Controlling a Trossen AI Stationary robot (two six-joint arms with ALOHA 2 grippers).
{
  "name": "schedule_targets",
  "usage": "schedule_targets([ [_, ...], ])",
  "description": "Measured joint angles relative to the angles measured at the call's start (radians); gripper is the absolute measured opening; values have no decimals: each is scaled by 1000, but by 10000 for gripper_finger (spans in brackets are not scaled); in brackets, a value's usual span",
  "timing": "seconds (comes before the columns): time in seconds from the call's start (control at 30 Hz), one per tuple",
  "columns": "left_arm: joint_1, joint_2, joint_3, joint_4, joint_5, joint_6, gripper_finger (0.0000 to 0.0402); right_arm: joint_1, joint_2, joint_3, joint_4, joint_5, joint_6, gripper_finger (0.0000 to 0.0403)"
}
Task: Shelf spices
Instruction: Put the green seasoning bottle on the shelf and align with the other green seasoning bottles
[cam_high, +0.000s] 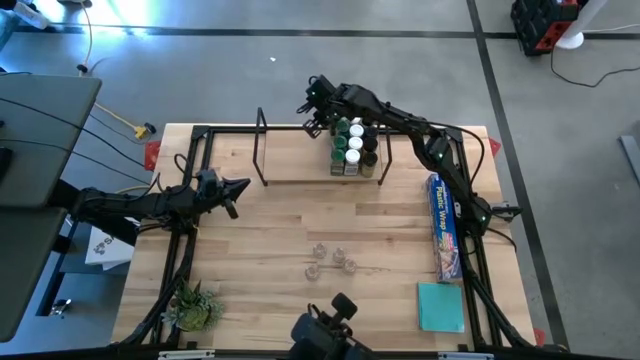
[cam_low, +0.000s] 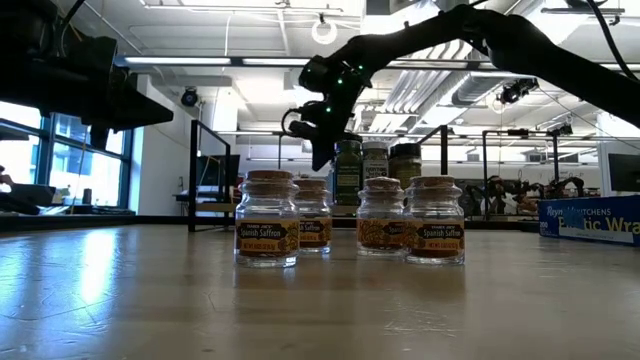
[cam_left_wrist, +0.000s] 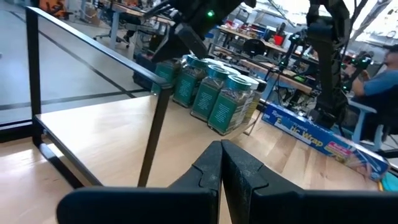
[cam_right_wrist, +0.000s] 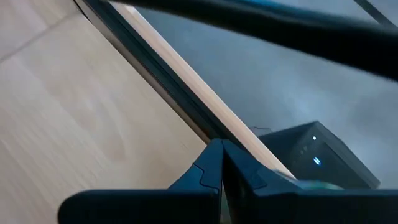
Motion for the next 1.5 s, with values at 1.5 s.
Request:
schedule_targets([
  [1.5,0,0,0,0,-16,0,5,-289,-69,-46,19,-530,-102,0],
])
